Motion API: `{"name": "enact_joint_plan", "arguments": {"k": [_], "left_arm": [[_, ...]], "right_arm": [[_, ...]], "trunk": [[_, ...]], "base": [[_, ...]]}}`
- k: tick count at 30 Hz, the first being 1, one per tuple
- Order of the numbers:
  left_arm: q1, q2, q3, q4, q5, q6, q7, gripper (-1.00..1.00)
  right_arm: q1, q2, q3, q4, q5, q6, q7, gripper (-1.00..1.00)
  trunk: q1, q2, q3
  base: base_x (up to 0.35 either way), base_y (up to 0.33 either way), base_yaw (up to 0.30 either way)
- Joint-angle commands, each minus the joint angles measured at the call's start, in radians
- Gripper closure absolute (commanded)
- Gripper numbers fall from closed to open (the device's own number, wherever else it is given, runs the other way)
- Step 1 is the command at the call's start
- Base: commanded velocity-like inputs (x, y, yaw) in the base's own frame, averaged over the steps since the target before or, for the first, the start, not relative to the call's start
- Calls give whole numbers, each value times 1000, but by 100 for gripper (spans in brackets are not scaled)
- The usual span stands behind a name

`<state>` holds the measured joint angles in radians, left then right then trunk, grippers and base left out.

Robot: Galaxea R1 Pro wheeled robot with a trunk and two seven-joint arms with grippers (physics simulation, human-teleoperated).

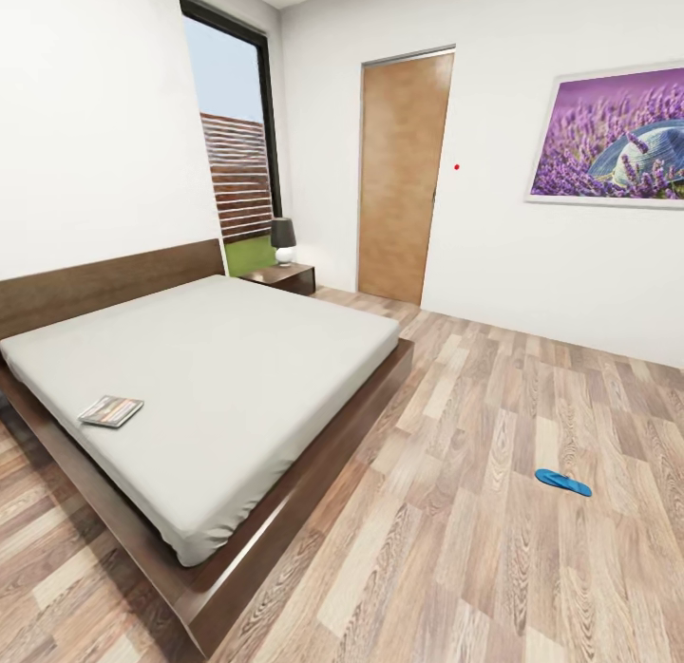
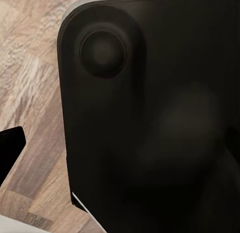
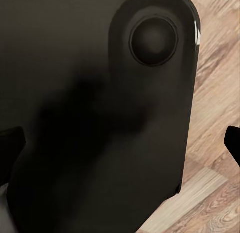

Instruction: In the bedroom, move the book from the bed onto either nightstand, and place the two sandals side by side next to the bed.

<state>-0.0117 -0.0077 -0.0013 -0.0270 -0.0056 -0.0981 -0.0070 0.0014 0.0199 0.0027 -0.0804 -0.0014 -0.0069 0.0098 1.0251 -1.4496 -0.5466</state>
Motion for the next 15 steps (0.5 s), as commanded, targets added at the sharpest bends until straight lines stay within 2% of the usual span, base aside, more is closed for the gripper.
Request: {"name": "enact_joint_plan", "arguments": {"k": [1,8,15], "left_arm": [[0,0,0,1,-1,-4,-1,-100],[0,0,0,1,-1,-4,-1,-100],[0,-1,-1,1,-1,-4,-1,-100]], "right_arm": [[0,0,0,-1,0,-1,1,-100],[0,0,0,-2,0,0,1,-100],[0,0,-1,-8,0,-1,1,-100]], "trunk": [[0,0,-1],[0,0,-1],[0,0,-1]], "base": [[0,-2,0],[0,-1,-8],[0,0,-80]]}}
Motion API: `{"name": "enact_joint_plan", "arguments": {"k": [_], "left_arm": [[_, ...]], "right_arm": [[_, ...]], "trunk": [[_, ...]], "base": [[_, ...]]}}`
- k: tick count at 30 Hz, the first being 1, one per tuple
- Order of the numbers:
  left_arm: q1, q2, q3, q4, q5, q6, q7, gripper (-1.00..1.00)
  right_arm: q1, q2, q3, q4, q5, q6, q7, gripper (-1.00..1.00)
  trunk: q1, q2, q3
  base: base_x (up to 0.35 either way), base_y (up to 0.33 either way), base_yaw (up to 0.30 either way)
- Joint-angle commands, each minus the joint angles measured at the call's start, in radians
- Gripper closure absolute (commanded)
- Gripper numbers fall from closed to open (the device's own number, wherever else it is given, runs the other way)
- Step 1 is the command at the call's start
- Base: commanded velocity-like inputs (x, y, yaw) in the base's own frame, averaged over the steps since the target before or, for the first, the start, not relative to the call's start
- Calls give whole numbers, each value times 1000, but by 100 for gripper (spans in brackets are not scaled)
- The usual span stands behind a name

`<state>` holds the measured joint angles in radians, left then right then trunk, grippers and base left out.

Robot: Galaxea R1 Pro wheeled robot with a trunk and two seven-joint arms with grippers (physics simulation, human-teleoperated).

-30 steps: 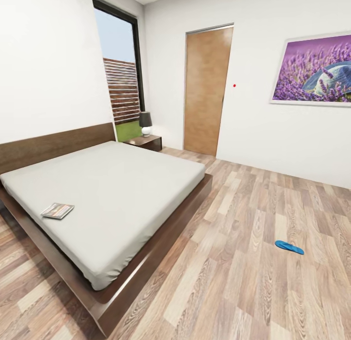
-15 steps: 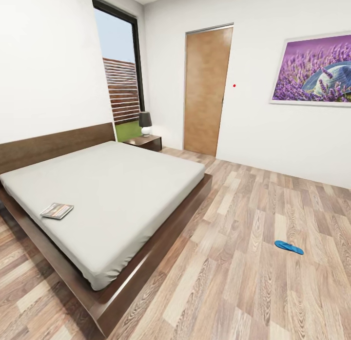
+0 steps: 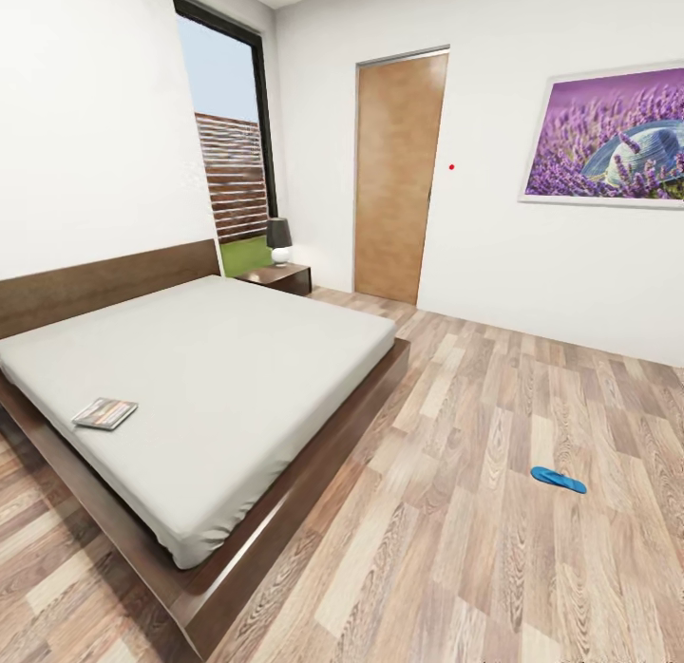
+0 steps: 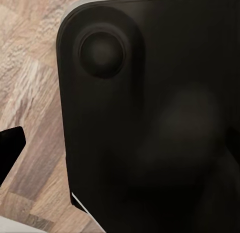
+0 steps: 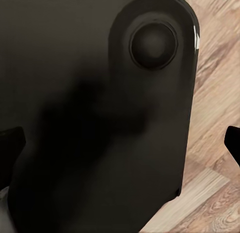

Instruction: In the bedroom, move the book from the bed onto either nightstand, and place the two sandals side by side next to the bed.

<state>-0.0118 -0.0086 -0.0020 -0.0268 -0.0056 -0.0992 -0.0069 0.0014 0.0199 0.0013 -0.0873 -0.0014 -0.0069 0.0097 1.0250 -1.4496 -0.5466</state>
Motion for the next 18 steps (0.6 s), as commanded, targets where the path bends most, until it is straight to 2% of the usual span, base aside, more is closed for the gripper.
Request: {"name": "enact_joint_plan", "arguments": {"k": [1,10,18], "left_arm": [[0,0,0,1,-1,-3,-1,-100],[-2,-7,-1,-5,-2,-2,-1,-100],[-9,-10,0,-50,-2,-1,-2,-100]], "right_arm": [[0,0,-1,-4,0,-1,1,-100],[0,1,-5,-37,-3,-1,2,-100],[0,1,-5,-136,-3,0,2,-100]], "trunk": [[0,0,-1],[0,0,-1],[0,0,-1]], "base": [[0,0,-107],[0,0,-79],[0,0,-13]]}}
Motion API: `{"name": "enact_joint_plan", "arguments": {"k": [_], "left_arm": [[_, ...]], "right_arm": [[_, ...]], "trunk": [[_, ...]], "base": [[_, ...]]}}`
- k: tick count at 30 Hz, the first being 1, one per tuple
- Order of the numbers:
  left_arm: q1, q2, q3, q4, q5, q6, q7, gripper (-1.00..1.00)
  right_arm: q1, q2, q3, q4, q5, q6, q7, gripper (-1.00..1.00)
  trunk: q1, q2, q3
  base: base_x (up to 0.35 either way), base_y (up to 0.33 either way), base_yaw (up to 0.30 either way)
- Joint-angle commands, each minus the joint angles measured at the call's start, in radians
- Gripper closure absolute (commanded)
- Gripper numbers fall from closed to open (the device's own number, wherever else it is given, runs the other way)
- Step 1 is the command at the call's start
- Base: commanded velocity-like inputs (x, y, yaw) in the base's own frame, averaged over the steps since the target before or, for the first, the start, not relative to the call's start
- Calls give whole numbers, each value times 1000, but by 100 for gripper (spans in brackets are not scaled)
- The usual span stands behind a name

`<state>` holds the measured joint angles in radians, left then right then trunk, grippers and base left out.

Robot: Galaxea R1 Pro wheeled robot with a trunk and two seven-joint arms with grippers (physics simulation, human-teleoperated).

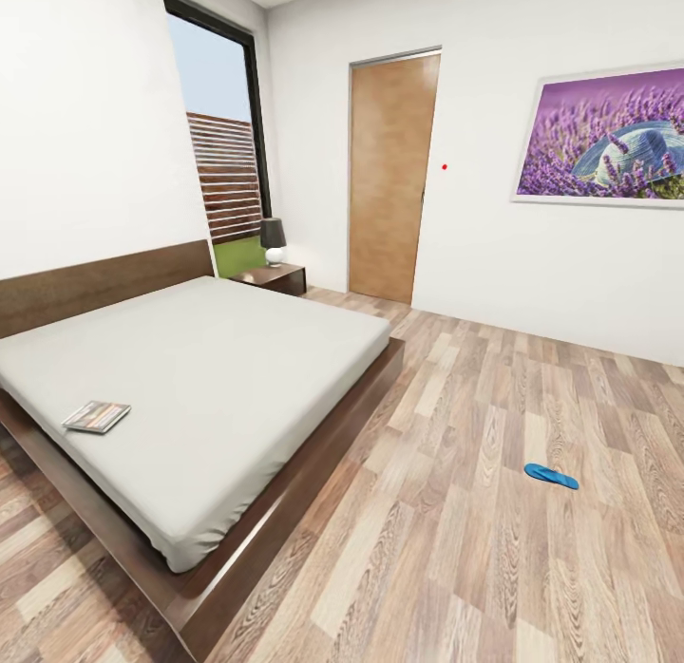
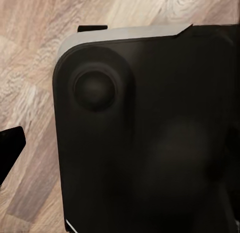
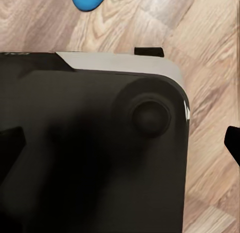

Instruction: In the bedroom, move the book from the bed onto either nightstand, and place the two sandals side by side next to the bed.

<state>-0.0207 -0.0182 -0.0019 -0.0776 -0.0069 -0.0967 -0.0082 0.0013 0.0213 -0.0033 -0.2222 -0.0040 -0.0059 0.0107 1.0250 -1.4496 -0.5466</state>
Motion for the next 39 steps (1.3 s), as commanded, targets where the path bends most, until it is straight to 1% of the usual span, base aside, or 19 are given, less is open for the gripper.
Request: {"name": "enact_joint_plan", "arguments": {"k": [1,6,9,11,14,21,22,24,25,30,31,35,39], "left_arm": [[-1,0,0,-3,-1,-3,-1,-100],[-14,-1,0,-15,0,1,-2,-100],[-27,-1,0,-22,0,5,-3,-100],[-42,0,0,-26,2,9,-3,-100],[-51,1,-1,-28,3,13,-2,-100],[-100,1,-1,-33,6,19,6,-100],[-100,1,-1,-33,6,19,6,-100],[-115,1,-1,-34,6,21,5,-100],[-133,1,-1,-34,5,27,6,-100],[-187,3,-1,-34,6,72,3,-100],[-187,3,-1,-34,6,72,3,-100],[-229,3,-1,-38,6,114,2,-100],[-275,0,0,-46,6,134,4,-100]], "right_arm": [[0,0,0,-12,0,-1,1,-100],[0,2,0,-70,-1,1,0,-100],[-1,7,0,-117,-1,3,0,-100],[-2,14,2,-164,0,6,0,-100],[-8,20,3,-188,0,7,-1,-100],[-79,32,5,-215,3,15,-4,-100],[-79,32,5,-215,3,15,-4,-100],[-95,34,6,-217,5,30,-4,-100],[-110,36,6,-218,6,57,-5,-100],[-144,52,7,-219,10,150,-11,-100],[-144,52,7,-219,10,150,-11,-100],[-156,60,8,-217,12,186,-14,-100],[-161,63,7,-204,12,201,-16,-100]], "trunk": [[0,0,-1],[0,0,-1],[0,0,-1],[0,0,-1],[0,0,-1],[0,0,-1],[0,0,-1],[0,0,-1],[0,0,-1],[0,0,-1],[0,0,-1],[0,0,-1],[0,0,-1]], "base": [[0,0,-4],[0,0,-2],[0,0,0],[0,0,0],[0,0,0],[0,0,0],[0,0,0],[0,0,0],[0,0,0],[0,0,0],[0,0,0],[0,0,0],[0,0,0]]}}
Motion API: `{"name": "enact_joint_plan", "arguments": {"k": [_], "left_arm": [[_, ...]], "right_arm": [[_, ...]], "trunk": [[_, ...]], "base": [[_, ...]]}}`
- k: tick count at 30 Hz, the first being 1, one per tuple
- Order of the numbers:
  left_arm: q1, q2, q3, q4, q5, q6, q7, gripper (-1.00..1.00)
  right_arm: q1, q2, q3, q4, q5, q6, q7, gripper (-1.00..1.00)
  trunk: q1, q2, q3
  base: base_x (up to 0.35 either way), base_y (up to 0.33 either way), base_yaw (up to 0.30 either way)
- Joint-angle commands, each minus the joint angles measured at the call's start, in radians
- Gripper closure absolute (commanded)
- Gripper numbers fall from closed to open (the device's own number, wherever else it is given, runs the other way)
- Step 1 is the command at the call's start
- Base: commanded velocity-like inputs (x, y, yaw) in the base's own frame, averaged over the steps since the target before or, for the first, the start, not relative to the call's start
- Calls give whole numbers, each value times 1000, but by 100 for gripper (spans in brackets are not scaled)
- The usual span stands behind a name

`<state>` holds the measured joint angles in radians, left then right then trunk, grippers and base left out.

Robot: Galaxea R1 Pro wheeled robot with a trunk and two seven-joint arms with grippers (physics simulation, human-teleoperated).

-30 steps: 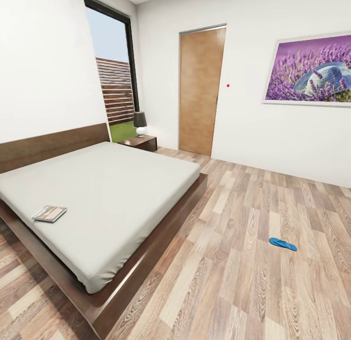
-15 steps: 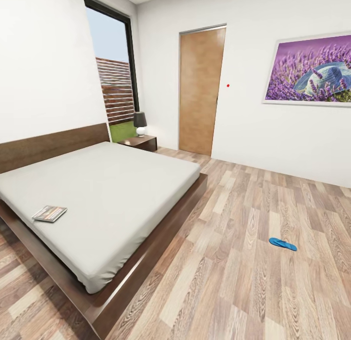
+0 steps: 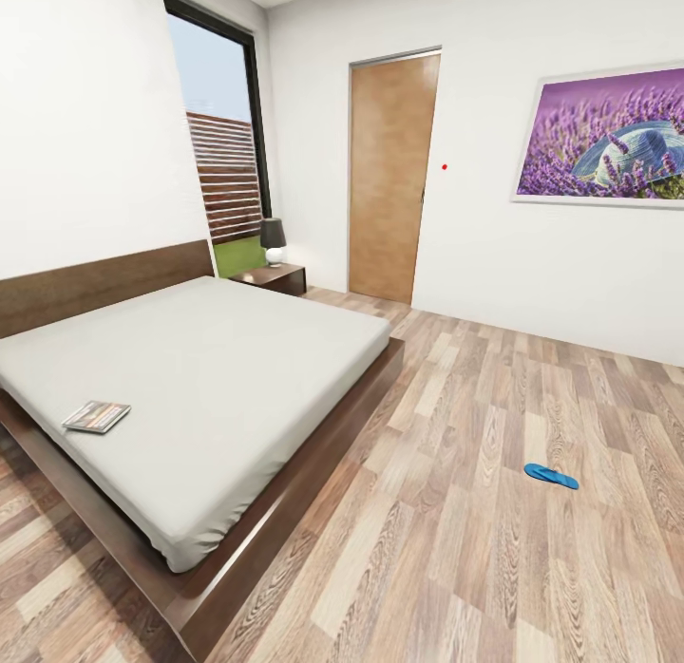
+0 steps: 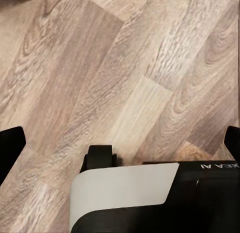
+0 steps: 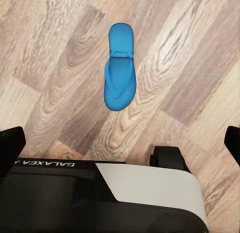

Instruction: In the bedroom, move the book from the bed onto either nightstand, and place the two sandals side by side next to the bed.

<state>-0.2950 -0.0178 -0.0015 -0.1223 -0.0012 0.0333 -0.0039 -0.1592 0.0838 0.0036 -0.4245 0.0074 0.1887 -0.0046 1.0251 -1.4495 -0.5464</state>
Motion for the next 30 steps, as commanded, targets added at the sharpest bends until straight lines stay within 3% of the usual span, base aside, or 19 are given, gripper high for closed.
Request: {"name": "enact_joint_plan", "arguments": {"k": [1,9,30], "left_arm": [[-11,0,0,-3,0,6,0,-100],[-60,-2,2,-6,-1,14,0,-100],[-72,4,0,-8,-5,-25,2,-100]], "right_arm": [[-1,0,0,3,1,8,-1,-100],[-3,3,1,32,2,15,-2,-100],[-3,5,4,102,2,-7,-3,-100]], "trunk": [[0,0,-1],[0,0,-1],[0,0,-1]], "base": [[0,0,0],[0,0,0],[0,0,0]]}}
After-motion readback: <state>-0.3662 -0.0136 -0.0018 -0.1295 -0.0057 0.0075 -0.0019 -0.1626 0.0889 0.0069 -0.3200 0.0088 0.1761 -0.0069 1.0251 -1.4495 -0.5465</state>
